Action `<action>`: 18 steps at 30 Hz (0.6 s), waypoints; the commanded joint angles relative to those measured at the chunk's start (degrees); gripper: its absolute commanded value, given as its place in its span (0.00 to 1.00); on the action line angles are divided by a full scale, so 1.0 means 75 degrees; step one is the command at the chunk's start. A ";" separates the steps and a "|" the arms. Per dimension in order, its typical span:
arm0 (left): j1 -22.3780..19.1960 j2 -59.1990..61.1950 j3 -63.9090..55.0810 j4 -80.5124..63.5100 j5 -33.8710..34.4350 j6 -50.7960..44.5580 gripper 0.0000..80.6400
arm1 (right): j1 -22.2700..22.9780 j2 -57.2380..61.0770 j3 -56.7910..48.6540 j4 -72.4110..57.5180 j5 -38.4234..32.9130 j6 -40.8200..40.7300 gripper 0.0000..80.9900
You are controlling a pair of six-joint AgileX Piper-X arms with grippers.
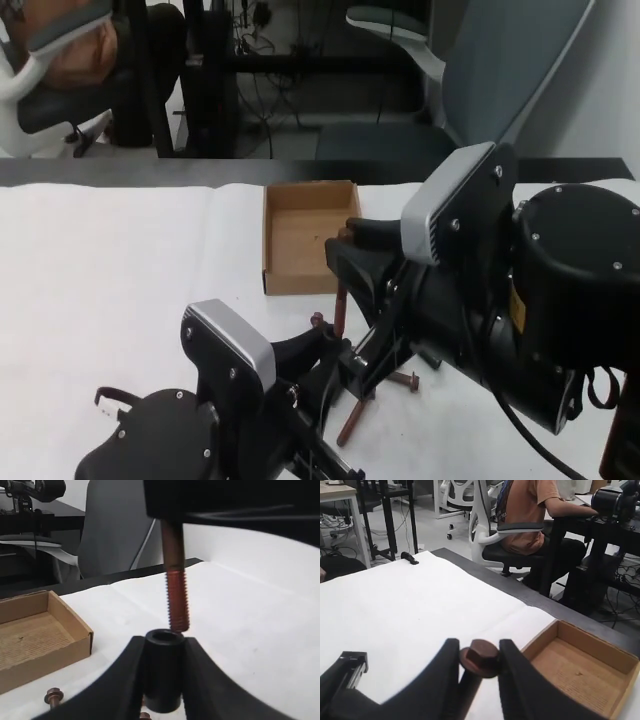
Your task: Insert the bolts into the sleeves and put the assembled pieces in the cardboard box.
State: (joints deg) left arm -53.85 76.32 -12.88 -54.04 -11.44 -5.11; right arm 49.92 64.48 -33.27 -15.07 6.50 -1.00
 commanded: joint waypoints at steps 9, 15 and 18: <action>0.0005 -0.0006 -0.0012 -0.0204 0.0120 -0.0180 0.02 | 0.0011 0.0601 -0.0082 -0.0264 -0.0092 -0.0038 0.01; 0.0005 -0.0006 -0.0012 -0.0648 -0.0314 -0.0120 0.02 | 0.0111 0.0705 -0.0082 -0.0332 0.0067 -0.0038 0.01; 0.0070 -0.0006 -0.0012 -0.1201 -0.0533 0.0023 0.02 | 0.0244 0.0705 -0.0068 -0.0315 0.0067 -0.0099 0.01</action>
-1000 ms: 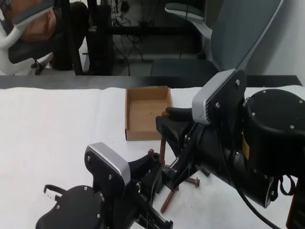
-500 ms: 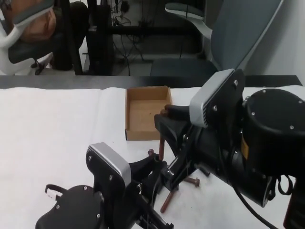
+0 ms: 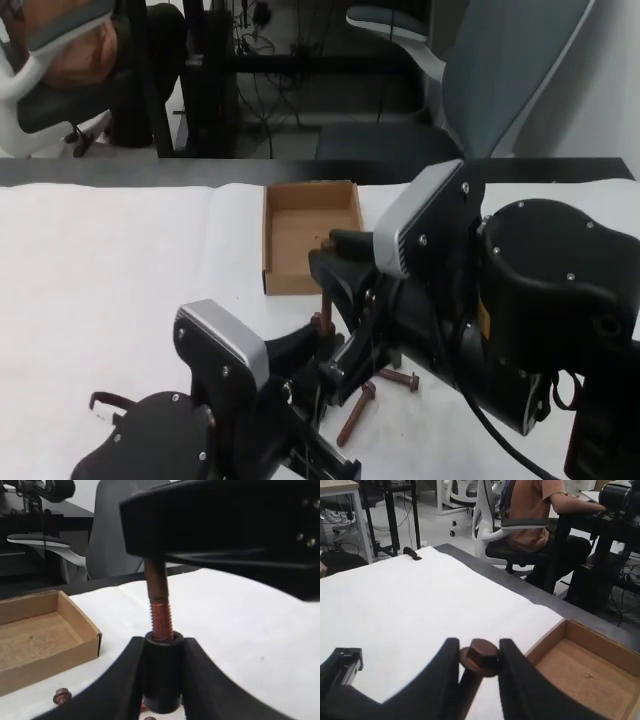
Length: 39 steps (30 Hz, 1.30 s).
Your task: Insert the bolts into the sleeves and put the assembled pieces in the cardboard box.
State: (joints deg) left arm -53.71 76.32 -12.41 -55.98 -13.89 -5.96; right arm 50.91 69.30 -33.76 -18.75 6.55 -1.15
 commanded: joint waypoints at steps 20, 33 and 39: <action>0.0865 -0.0006 -0.0075 -0.1106 0.0720 0.0163 0.02 | 0.0310 0.0030 0.0079 -0.0067 -0.0516 0.0761 0.86; 0.1404 -0.0006 -0.0218 0.0015 0.0725 0.0229 0.02 | 0.0254 -0.1941 -0.0181 0.0719 0.0663 0.0573 0.86; 0.2856 0.0043 -0.1737 0.2714 0.2082 0.0185 0.02 | -0.0722 -0.2225 -0.0936 0.5053 0.0904 -0.0138 0.70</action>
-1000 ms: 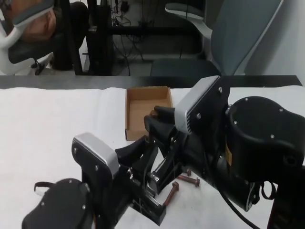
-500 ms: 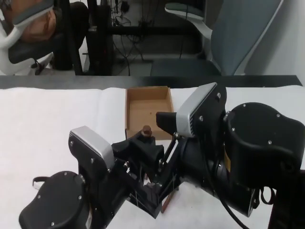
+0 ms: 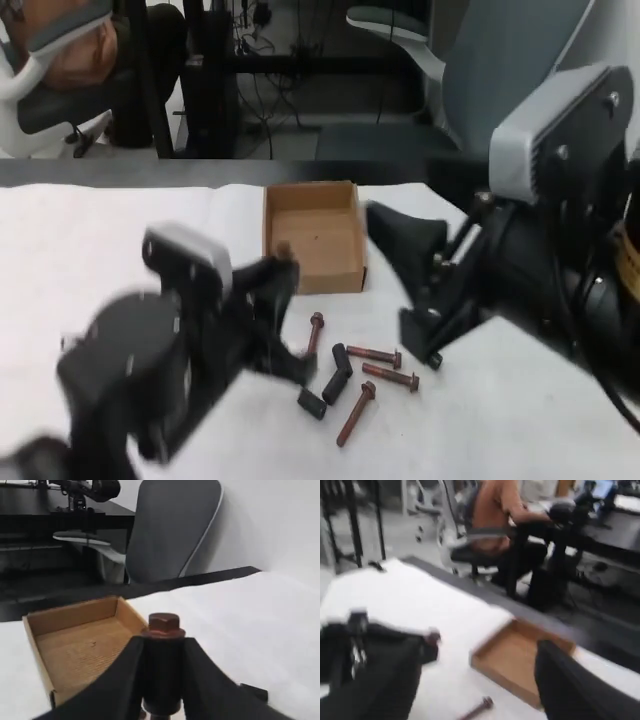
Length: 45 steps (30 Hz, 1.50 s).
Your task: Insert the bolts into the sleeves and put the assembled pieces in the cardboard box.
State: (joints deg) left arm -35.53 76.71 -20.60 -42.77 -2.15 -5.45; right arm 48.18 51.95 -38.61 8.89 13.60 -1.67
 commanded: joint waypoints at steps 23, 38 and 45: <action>0.1621 0.4821 -0.7727 0.7003 0.1837 0.1190 0.02 | -0.3399 0.5582 -0.2960 0.4563 -0.2658 -0.1461 0.70; 0.1735 0.5687 -0.8443 0.6212 0.1871 0.1133 0.87 | -0.3444 0.7036 -0.3571 0.4402 -0.1813 -0.2445 0.64; 0.1888 0.4345 -0.8422 0.6951 0.1903 0.1257 0.87 | -0.3444 0.7404 -0.3554 0.4421 -0.1970 -0.2553 0.19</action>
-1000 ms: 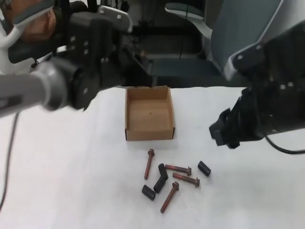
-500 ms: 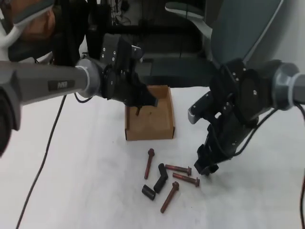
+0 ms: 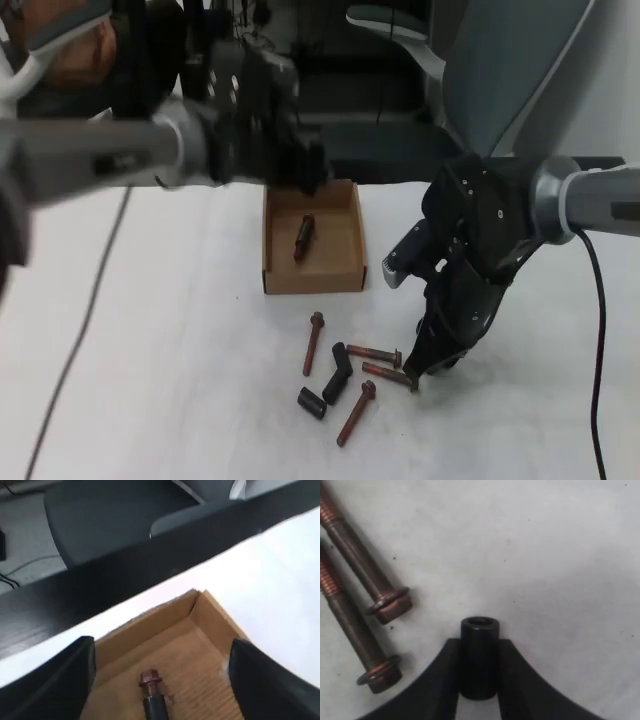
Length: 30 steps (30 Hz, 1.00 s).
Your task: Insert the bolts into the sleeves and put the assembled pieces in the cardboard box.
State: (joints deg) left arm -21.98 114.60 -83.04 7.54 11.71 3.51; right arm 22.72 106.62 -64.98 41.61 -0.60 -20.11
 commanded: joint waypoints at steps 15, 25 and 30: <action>-0.0646 -0.0595 0.0176 0.4177 0.1085 -0.0280 0.87 | -0.0100 -0.1073 0.0006 0.0218 0.0037 0.0905 0.01; -0.1420 -0.0130 0.0176 0.5044 0.0030 -0.0700 0.87 | -0.0222 -0.3290 0.1038 -0.0030 0.0080 0.1140 0.01; -0.1423 0.0057 0.0196 0.5028 -0.0502 -0.0817 0.87 | -0.0222 -0.3858 0.1063 0.0134 0.0017 0.1328 0.01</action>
State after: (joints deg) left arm -32.63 114.54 -81.59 45.14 10.23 -1.52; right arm 21.34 80.16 -56.88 42.39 0.00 -11.20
